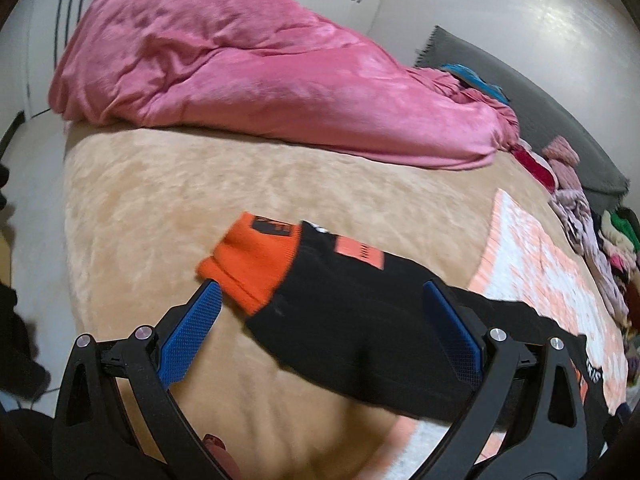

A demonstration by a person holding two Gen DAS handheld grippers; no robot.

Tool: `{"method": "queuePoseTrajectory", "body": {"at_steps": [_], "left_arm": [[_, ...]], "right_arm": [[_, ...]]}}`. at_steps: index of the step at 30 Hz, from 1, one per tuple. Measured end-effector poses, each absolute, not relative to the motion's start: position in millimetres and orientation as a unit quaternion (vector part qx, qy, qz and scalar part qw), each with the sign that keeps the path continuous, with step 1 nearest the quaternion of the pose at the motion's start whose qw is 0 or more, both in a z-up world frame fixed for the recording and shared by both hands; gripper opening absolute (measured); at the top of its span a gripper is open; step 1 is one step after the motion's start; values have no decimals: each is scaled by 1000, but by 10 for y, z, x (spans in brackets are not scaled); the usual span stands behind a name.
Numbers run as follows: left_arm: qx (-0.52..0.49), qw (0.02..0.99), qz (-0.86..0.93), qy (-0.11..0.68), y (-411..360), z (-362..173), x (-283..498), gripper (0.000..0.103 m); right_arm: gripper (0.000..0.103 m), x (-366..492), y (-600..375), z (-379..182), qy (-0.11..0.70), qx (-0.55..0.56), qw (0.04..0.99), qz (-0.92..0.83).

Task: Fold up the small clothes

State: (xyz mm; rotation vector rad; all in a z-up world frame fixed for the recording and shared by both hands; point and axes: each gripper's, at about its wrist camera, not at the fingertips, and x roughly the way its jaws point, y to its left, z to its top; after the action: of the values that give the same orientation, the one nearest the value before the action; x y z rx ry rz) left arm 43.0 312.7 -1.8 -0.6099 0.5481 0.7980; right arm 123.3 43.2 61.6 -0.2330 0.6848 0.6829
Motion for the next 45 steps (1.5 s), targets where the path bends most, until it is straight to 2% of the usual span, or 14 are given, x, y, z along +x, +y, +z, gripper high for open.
{"method": "queuePoseTrajectory", "body": {"at_steps": [11,12,14,16,17,19,22,33,38,45], "left_arm": [[-320,810,404,280,3418,-258,470,93],[-330,805,402,284,3471,-307,480,90],[-345,798,404,286,3545,-356,483,77],[-348,802,401,274,3574,-346,473,52],[-353,810,386,267,3580,-342,483,45],[-357,818,366,265,3572,-350,507,22],[-362,836,336,240,3526,-283,461,5],[-309,906,234,169,2982,236,506,4],[-274,931,166,174,2496,489,693,2],[-235,944,87,214,1777,567,994,2]], "right_arm": [[95,1262,641,500,339,-98,872,338],[95,1268,632,487,341,-95,872,337],[95,1275,611,464,344,-90,873,334],[95,1286,576,442,348,-82,873,332],[95,1294,552,427,351,-78,873,329],[95,1304,515,412,355,-74,873,326],[95,1312,428,408,357,-69,876,318],[95,1403,-262,415,371,-28,888,269],[95,1485,-656,453,371,3,898,237],[95,1561,-1097,465,368,30,907,204]]}}
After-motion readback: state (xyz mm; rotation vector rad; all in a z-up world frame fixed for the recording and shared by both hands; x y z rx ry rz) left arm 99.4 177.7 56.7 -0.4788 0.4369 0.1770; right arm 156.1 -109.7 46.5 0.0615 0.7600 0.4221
